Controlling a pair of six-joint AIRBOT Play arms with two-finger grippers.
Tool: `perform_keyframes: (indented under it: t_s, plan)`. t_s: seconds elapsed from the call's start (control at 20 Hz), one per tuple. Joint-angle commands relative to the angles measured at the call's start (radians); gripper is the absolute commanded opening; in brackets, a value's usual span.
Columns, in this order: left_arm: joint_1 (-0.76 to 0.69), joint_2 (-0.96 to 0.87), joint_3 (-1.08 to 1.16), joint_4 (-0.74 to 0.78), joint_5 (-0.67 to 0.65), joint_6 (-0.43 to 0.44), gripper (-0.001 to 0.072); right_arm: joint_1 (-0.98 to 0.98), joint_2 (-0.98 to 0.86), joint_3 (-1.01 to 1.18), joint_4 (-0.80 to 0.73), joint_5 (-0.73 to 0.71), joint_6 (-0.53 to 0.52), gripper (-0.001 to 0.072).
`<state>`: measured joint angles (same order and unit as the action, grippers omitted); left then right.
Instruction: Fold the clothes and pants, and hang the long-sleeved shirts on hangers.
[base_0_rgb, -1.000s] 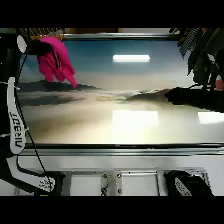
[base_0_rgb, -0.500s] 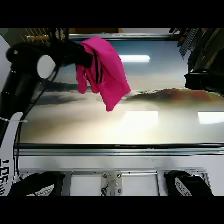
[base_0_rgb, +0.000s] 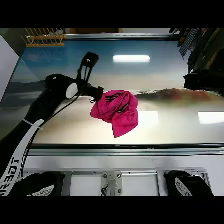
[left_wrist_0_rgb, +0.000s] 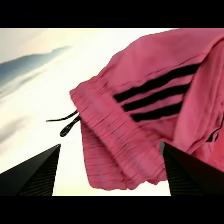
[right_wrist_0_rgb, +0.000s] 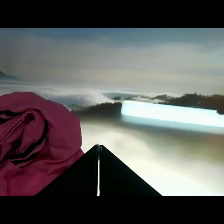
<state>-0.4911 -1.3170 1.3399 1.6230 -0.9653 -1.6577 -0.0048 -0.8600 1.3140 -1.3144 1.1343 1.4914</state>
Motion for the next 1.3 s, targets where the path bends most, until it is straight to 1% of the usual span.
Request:
perform_keyframes:
  t_s: [0.0,0.1,0.15,0.25,0.3,0.4,0.5,0.6,0.85,0.9,1.0,1.05,1.1,1.15,1.2,1.25]
  plan:
    - [0.224,0.013,-0.067,-0.232,-0.059,-0.052,0.0683,0.001,-0.003,-0.006,0.001,0.045,0.001,0.0005]
    - [0.356,0.002,-0.164,-0.502,-0.05,-0.033,0.0683,0.001,-0.006,-0.008,0.008,0.058,0.001,0.0005]
    - [0.411,-0.012,-0.212,-0.674,-0.044,0.026,0.0682,0.001,-0.012,-0.008,0.017,0.06,0.001,0.0005]
    - [0.47,-0.047,-0.292,-0.978,-0.045,0.159,0.0682,0.001,-0.019,-0.008,0.016,0.06,0.018,0.0005]
    - [0.476,-0.068,-0.326,-1.068,-0.046,0.201,0.0683,0.001,-0.023,-0.008,0.018,0.06,0.032,0.0005]
    - [0.462,-0.117,-0.371,-1.149,-0.047,0.214,0.0682,0.001,-0.031,-0.008,0.032,0.06,0.034,0.0005]
    - [0.426,-0.179,-0.378,-1.217,-0.051,0.264,0.0683,0.001,-0.035,-0.008,0.043,0.06,0.035,0.0005]
    - [0.384,-0.236,-0.376,-1.316,-0.05,0.309,0.0683,0.001,-0.038,-0.008,0.043,0.063,0.035,0.0006]
    - [0.327,-0.321,-0.375,-1.392,-0.057,0.32,0.0682,0.001,-0.039,-0.008,0.043,0.086,0.034,0.0005]
    - [0.318,-0.322,-0.375,-1.416,-0.046,0.336,0.0683,0.001,-0.039,-0.008,0.043,0.086,0.034,0.0005]
    - [0.296,-0.321,-0.35,-1.404,-0.044,0.348,0.0681,0.001,-0.04,-0.008,0.043,0.087,0.035,0.0005]
    - [0.289,-0.321,-0.333,-1.406,-0.046,0.35,0.0558,0.001,-0.042,-0.009,0.043,0.087,0.035,0.0005]
    - [0.286,-0.321,-0.315,-1.405,-0.047,0.351,0.03,0.001,-0.044,-0.013,0.044,0.089,0.035,0.0005]
    - [0.29,-0.321,-0.292,-1.405,-0.055,0.359,0.0058,0.002,-0.045,-0.025,0.05,0.094,0.035,0.0005]
    - [0.304,-0.321,-0.264,-1.404,-0.077,0.379,0.0016,0.002,-0.045,-0.047,0.059,0.097,0.036,0.0005]
    - [0.323,-0.321,-0.237,-1.404,-0.106,0.387,0.0015,0.003,-0.044,-0.085,0.068,0.098,0.043,0.0005]
